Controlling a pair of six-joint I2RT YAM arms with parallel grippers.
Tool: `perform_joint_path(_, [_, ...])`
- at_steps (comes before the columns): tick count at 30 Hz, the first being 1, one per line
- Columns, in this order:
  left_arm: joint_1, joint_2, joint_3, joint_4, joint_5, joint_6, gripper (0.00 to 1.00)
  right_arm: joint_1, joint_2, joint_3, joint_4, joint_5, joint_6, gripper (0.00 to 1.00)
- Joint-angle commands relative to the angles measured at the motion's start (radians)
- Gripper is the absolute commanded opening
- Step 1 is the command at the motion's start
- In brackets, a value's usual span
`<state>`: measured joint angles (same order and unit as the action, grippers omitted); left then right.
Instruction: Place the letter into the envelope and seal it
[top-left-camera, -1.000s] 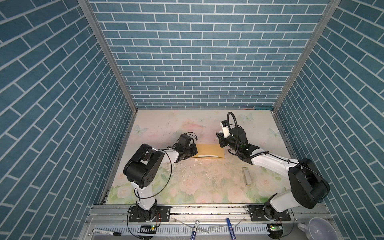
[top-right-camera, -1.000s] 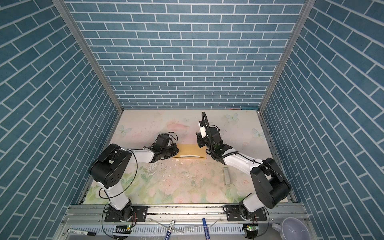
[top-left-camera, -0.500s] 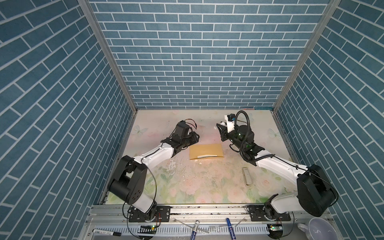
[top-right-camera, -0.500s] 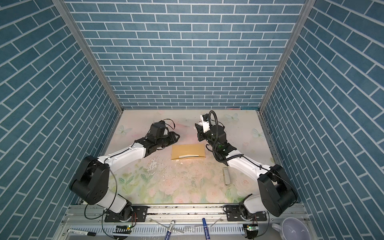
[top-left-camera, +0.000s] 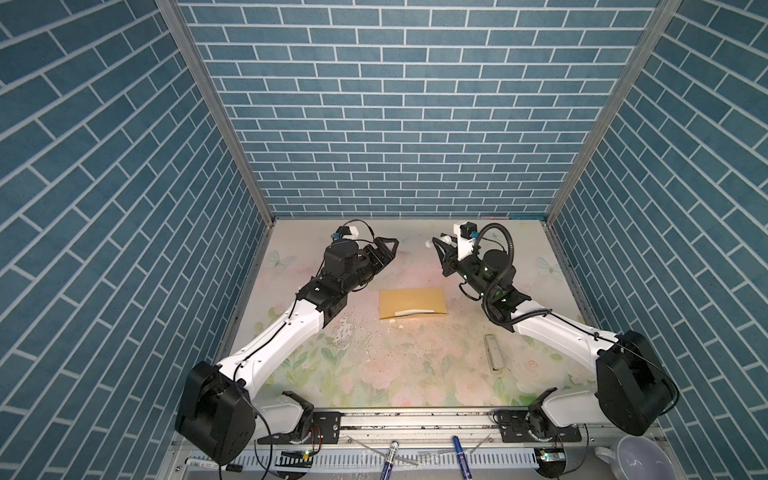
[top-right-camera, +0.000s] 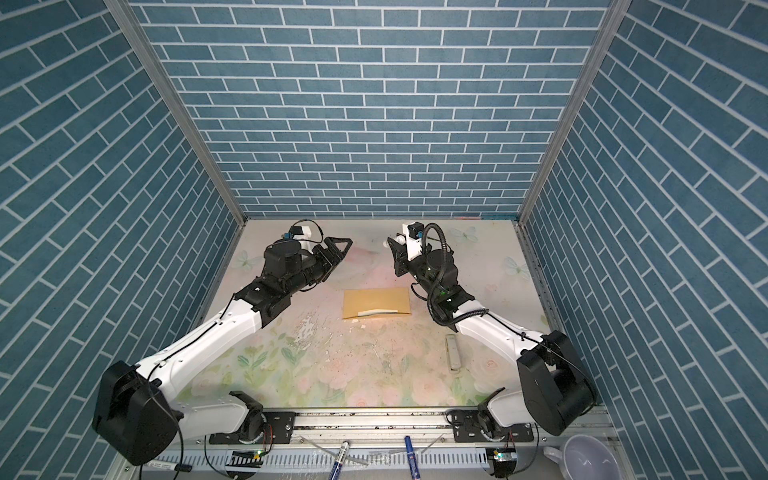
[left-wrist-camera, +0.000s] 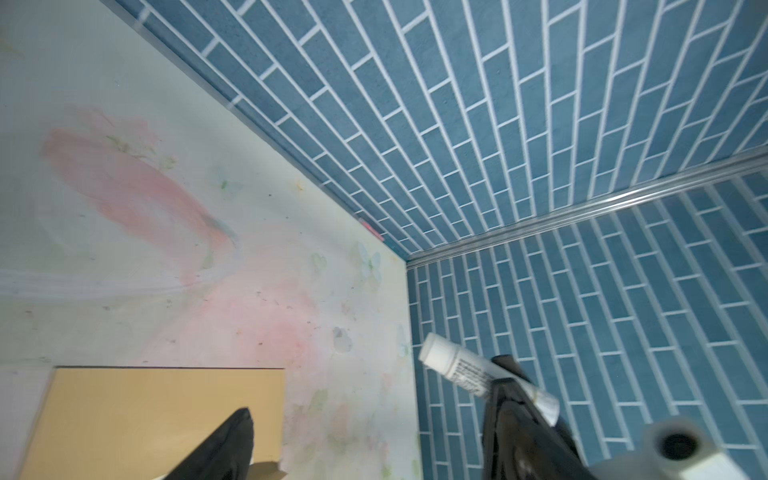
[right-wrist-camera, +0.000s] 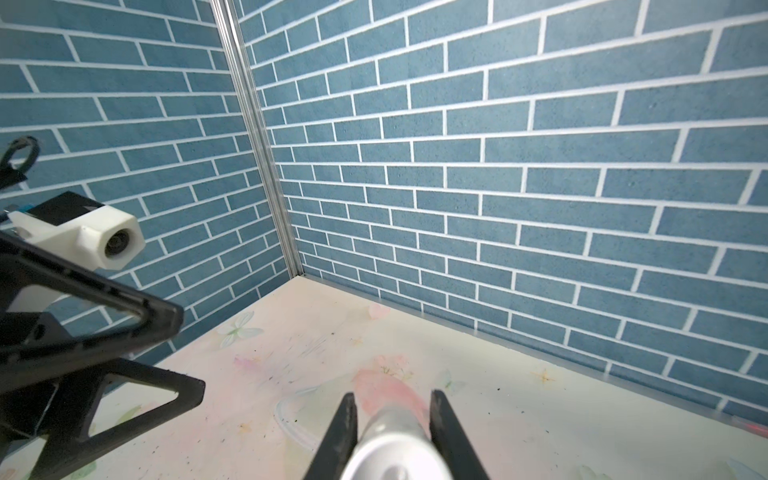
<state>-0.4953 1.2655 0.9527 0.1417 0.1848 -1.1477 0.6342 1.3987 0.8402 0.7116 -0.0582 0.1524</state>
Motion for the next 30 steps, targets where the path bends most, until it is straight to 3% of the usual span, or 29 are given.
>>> perform_joint_path(1, [0.009,-0.005,-0.046,0.161,0.037,-0.226,0.94,-0.004,0.013,0.015,0.114,-0.023,-0.006,0.00])
perform_joint_path(4, [0.008,0.015,-0.070,0.301,0.069,-0.375,0.94,-0.004,0.038,0.026,0.168,-0.070,-0.002,0.00])
perform_joint_path(7, [0.008,0.028,-0.060,0.327,0.089,-0.478,0.91,-0.004,0.072,0.038,0.225,-0.094,0.005,0.00])
perform_joint_path(17, [0.000,0.008,-0.012,0.256,0.057,-0.608,0.90,0.007,0.202,0.087,0.434,-0.159,0.047,0.00])
perform_joint_path(30, [-0.016,0.049,0.021,0.269,0.056,-0.720,0.79,0.047,0.349,0.165,0.623,-0.183,0.083,0.00])
